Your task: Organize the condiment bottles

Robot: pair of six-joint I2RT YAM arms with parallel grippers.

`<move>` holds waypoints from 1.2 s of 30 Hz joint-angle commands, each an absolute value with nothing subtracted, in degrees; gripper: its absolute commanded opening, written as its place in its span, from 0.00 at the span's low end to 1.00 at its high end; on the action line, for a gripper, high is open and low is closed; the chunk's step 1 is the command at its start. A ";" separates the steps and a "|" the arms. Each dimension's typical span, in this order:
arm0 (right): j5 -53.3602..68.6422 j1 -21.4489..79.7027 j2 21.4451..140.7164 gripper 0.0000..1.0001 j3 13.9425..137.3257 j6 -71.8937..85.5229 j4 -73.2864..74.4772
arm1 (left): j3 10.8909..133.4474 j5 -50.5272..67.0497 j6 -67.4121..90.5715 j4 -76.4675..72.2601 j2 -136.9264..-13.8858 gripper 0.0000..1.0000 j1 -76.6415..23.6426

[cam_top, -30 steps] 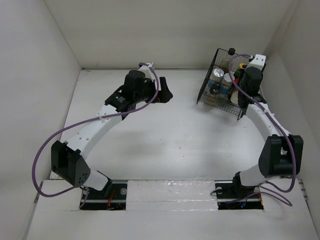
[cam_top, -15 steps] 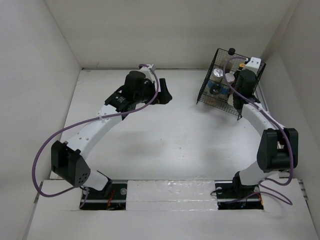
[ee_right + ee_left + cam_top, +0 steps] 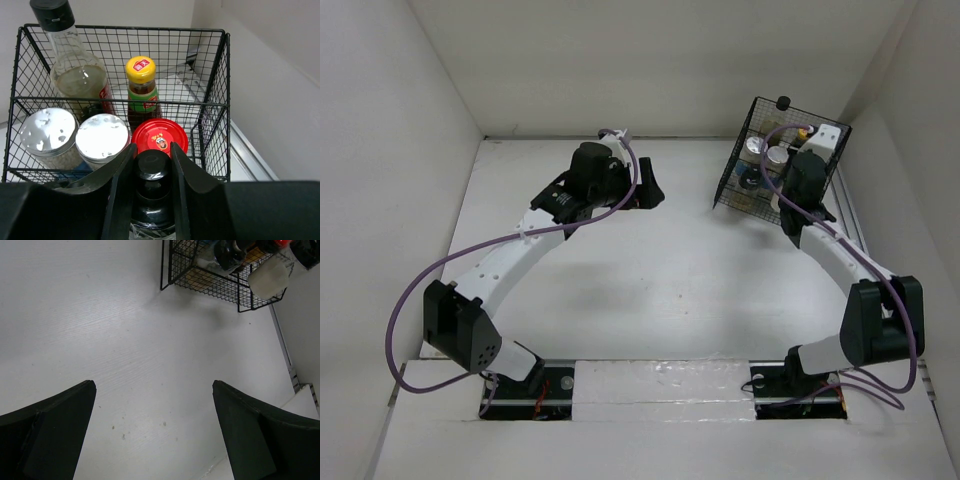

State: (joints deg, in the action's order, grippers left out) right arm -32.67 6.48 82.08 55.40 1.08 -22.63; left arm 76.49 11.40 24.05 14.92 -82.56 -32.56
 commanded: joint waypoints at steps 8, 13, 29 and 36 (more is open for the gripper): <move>-37.79 6.86 80.32 0.00 59.05 -3.08 -24.43 | 77.96 13.01 24.35 14.41 -82.79 1.00 -32.61; -39.72 6.33 81.56 0.00 62.05 -7.99 -29.26 | 77.96 13.54 24.35 14.94 -82.79 1.00 -32.61; -41.04 8.17 85.07 0.00 50.36 -11.07 -57.73 | 72.77 16.61 25.83 13.01 -78.93 1.00 -32.61; -42.88 11.43 89.11 0.00 46.41 -13.36 -68.62 | 69.09 16.61 27.69 11.34 -76.12 1.00 -32.61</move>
